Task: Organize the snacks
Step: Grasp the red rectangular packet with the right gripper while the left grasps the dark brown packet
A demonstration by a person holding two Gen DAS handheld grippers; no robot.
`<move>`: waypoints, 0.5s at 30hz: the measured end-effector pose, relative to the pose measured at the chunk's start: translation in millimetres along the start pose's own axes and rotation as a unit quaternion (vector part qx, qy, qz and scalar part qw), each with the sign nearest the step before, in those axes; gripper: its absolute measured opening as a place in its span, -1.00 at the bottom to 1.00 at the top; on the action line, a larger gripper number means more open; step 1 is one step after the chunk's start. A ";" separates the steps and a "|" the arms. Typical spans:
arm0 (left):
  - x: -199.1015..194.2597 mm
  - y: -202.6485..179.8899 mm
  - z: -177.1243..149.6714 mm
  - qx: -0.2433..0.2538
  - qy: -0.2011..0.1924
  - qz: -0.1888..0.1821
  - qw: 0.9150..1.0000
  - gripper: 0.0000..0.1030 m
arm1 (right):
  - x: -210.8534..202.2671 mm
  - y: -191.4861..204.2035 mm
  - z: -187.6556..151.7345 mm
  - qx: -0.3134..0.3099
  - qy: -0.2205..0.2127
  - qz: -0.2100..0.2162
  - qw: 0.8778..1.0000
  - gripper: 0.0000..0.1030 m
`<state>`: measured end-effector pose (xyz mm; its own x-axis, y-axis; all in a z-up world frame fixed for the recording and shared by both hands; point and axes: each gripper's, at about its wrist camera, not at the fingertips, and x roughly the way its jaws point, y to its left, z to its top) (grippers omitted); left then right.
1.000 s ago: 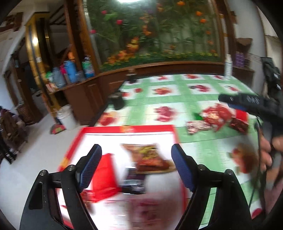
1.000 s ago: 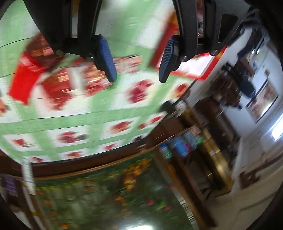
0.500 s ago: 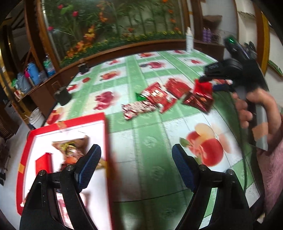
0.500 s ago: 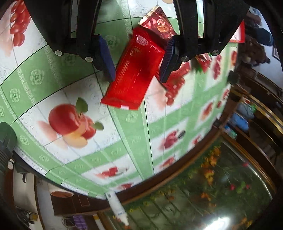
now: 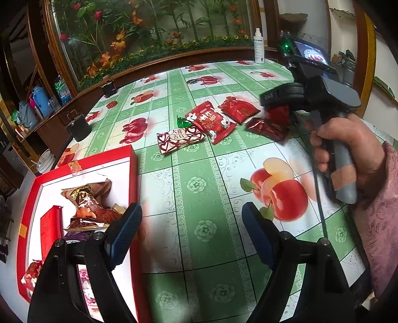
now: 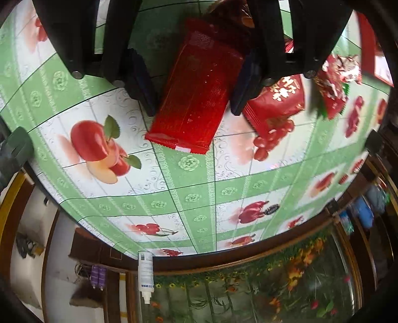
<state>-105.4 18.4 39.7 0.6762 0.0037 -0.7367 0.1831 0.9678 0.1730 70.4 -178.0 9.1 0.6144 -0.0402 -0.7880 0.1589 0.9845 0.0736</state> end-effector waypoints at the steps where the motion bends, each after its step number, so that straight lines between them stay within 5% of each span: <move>1: -0.1 0.6 1.3 0.001 0.002 0.002 1.000 0.61 | -0.5 -1.5 -0.1 -0.006 0.002 -0.010 1.000 0.02; 9: 2.7 -0.2 32.6 -0.013 0.018 -0.029 0.999 0.61 | -8.6 -44.5 -1.7 -0.052 0.024 0.001 0.998 0.00; 15: 38.1 -37.0 78.3 -0.053 0.050 -0.052 0.996 0.60 | -18.2 -86.4 -10.8 -0.069 0.017 0.013 0.997 0.03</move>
<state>-30.5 -37.0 56.5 0.5819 -0.0782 -0.8095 0.1679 0.9855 0.0255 37.1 -260.4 10.5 0.5894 -0.0103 -0.8078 0.0343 0.9993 0.0123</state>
